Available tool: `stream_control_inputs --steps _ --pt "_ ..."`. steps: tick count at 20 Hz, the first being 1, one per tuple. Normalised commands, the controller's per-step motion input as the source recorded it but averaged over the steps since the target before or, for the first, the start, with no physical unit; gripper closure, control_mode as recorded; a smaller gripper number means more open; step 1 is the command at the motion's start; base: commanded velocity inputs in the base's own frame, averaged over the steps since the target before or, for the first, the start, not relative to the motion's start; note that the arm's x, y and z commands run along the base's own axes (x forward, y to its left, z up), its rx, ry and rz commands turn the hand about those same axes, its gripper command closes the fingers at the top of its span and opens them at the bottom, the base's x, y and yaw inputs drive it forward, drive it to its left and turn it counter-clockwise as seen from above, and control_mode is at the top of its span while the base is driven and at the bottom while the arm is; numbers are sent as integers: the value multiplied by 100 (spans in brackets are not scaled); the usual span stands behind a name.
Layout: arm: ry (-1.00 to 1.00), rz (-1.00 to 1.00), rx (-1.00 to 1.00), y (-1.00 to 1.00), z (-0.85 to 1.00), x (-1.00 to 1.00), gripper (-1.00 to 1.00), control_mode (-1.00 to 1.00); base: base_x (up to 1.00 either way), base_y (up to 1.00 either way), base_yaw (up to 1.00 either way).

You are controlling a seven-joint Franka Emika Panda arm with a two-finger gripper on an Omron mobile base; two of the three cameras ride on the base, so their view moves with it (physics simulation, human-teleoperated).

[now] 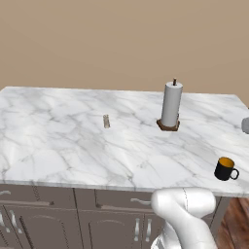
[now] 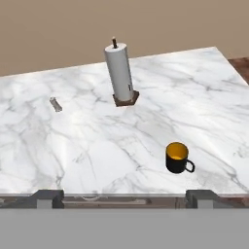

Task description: Open the cabinet directly in front. Then move the liquor and the mug to the dining counter with the candle on it.

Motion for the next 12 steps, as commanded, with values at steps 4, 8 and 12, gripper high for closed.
stream_control_inputs --steps 4,8,12 --pt "9 0 -5 18 0 17 -100 -100 0 0 0" --pt "5 0 -7 25 -8 7 -100 -100 0 0 0" --pt "0 0 -6 25 -15 0 -100 -100 0 0 0"
